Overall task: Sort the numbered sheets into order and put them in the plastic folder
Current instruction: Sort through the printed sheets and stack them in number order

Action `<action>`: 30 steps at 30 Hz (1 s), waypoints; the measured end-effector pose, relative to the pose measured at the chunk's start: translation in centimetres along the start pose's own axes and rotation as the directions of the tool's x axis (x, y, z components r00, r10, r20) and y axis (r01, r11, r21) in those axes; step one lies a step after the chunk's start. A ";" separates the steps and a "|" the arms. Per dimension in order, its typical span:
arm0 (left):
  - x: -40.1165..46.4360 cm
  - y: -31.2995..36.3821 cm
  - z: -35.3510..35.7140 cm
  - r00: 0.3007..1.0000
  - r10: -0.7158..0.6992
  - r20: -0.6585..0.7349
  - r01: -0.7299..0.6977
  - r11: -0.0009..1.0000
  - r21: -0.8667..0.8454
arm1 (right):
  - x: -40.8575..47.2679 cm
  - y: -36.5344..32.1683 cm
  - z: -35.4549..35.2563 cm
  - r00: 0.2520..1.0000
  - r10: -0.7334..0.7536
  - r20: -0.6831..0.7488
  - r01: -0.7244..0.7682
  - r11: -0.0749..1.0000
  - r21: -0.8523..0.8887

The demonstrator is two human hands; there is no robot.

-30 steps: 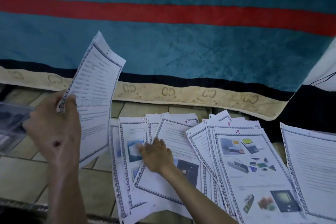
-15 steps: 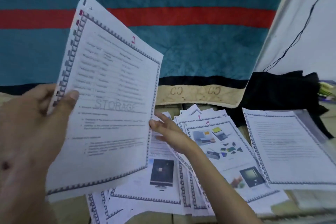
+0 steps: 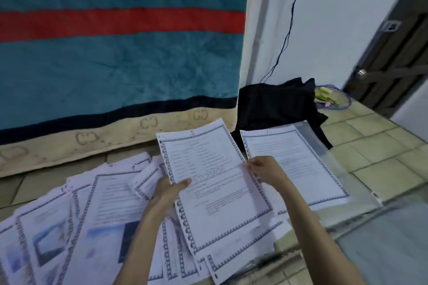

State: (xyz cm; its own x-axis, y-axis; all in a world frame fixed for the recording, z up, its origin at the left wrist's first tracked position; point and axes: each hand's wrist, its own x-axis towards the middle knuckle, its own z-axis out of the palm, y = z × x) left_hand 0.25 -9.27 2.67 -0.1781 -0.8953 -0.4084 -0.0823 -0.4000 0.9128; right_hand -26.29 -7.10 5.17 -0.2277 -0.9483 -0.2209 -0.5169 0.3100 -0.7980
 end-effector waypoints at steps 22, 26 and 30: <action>3.4 -2.5 2.7 0.983 -0.180 -0.036 0.180 0.984 -0.005 | 1.8 0.0 -15.2 0.869 -0.238 -0.434 0.188 0.970 -0.156; 2.8 -1.8 2.9 0.978 -0.209 -0.003 0.208 0.975 -0.082 | 2.2 -0.6 -12.9 0.883 -0.214 -0.417 0.180 0.976 -0.121; 2.5 -1.4 3.1 0.986 -0.158 0.043 0.164 0.961 -0.223 | 3.2 1.5 -5.9 0.944 -0.156 -0.291 0.111 0.980 -0.167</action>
State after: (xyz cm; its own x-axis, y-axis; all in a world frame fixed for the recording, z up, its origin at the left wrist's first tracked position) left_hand -3.09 -10.38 0.33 -0.2046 -0.8116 -0.5473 0.1104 -0.5747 0.8109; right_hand -32.66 -9.22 6.59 -0.3741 -0.9240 0.0793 -0.6693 0.2098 -0.7128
